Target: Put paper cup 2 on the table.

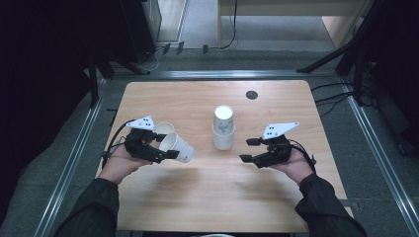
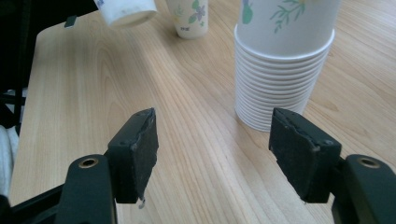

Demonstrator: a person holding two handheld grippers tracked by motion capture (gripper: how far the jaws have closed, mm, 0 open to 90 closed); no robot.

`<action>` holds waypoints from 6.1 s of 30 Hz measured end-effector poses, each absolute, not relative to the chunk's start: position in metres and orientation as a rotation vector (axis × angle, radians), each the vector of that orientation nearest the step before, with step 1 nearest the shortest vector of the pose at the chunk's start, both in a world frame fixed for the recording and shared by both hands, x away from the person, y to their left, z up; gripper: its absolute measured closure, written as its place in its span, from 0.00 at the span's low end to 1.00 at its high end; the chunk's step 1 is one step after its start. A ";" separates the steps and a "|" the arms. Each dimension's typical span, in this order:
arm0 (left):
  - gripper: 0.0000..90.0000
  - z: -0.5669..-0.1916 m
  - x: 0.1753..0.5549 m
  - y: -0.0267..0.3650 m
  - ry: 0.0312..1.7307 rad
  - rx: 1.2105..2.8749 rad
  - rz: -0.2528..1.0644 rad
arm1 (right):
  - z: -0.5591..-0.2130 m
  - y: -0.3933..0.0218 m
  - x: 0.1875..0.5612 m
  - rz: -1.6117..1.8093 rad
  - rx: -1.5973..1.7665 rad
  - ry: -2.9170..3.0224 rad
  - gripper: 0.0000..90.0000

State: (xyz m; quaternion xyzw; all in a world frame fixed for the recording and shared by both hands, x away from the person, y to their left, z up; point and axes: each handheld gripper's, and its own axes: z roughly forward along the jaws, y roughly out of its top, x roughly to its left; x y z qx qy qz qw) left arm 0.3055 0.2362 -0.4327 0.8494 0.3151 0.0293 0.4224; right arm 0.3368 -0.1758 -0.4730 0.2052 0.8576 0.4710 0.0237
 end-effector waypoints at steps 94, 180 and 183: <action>0.18 -0.470 0.314 0.243 0.949 2.559 0.263 | -0.481 -0.175 0.347 1.437 0.718 2.649 0.38; 0.15 -0.430 0.293 0.191 0.822 2.094 0.209 | -0.477 -0.178 0.336 1.457 0.690 2.637 0.39; 0.15 -0.433 0.292 0.184 0.819 2.097 0.226 | -0.478 -0.175 0.333 1.460 0.677 2.637 0.39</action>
